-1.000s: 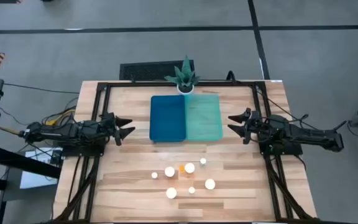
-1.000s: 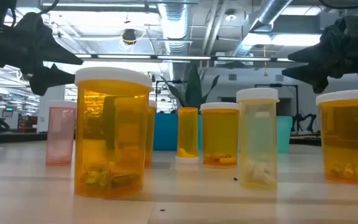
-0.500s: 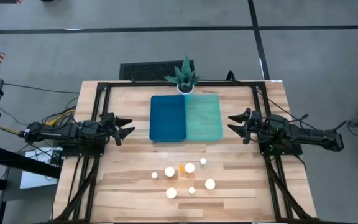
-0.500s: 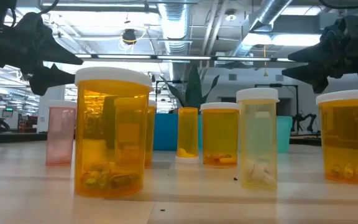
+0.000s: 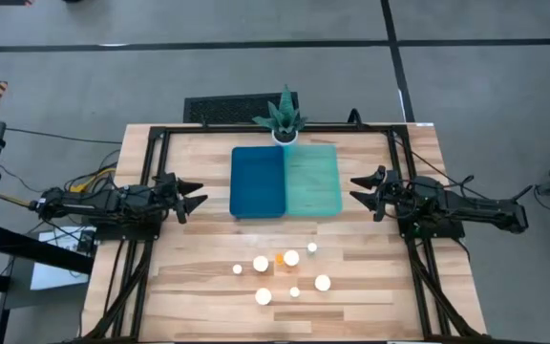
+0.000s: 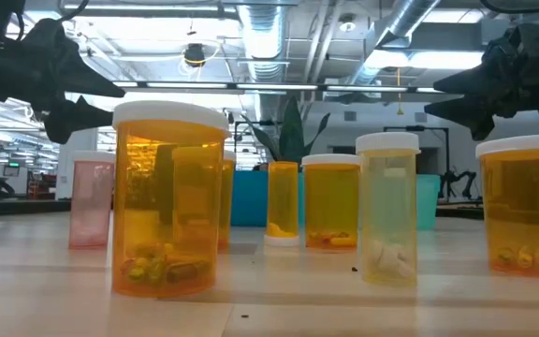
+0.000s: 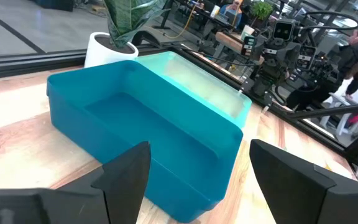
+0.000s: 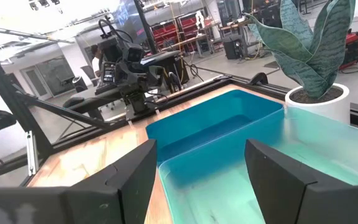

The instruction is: Pick and place medicine bottles into bin by pill shape (circle, oval)

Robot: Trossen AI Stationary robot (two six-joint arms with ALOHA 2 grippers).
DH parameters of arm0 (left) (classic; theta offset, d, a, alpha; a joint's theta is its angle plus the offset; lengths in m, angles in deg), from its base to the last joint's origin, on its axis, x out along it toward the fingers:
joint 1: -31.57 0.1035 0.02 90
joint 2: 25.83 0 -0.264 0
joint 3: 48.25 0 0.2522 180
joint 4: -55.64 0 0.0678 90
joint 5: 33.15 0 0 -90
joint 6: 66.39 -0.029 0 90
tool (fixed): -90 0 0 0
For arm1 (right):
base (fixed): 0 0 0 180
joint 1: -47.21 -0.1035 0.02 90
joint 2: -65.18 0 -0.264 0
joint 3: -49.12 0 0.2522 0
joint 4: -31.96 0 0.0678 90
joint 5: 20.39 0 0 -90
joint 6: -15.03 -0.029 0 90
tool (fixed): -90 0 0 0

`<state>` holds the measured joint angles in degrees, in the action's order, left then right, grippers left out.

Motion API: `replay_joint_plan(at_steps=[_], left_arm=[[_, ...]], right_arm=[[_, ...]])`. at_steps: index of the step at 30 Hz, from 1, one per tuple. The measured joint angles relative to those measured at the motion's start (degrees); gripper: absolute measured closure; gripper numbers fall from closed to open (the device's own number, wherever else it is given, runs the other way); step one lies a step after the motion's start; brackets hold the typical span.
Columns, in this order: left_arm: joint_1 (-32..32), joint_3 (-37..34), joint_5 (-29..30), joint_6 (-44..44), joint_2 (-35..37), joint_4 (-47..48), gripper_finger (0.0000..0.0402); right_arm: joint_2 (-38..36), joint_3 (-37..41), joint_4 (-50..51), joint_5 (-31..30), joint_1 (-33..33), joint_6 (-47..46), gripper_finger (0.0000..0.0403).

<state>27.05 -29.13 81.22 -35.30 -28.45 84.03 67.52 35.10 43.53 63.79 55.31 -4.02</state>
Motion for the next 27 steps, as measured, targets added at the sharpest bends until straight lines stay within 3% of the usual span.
replay_joint_plan(at_steps=[12,27], left_arm=[[0.0,-0.2,0.1,2.9,0.0,-2.0,0.0133],[0.0,-0.2,5.7,10.5,0.0,-2.0,0.0133]], right_arm=[[0.0,0.0,0.0,0.0,0.0,0.0,0.0148],[0.0,0.0,0.0,0.0,0.0,0.0,0.0148]])
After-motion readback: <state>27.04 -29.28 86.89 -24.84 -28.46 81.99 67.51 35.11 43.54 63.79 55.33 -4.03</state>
